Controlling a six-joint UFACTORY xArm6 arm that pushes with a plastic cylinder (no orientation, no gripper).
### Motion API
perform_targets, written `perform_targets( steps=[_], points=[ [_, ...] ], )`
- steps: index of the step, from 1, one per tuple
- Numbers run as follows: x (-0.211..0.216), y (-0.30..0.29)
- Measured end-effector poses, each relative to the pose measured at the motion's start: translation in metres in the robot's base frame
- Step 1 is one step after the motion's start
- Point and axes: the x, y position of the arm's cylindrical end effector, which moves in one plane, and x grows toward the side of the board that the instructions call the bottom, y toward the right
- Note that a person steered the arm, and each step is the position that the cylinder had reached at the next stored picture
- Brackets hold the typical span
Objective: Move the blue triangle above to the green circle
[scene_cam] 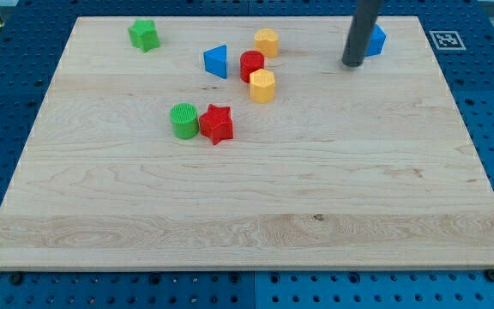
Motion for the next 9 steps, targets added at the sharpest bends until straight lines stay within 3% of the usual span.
perform_targets(
  steps=[2, 4, 6, 8, 9],
  points=[
    [-0.030, 0.020],
    [-0.024, 0.030],
    [0.062, 0.029],
    [0.009, -0.034],
    [0.008, -0.070]
  ],
)
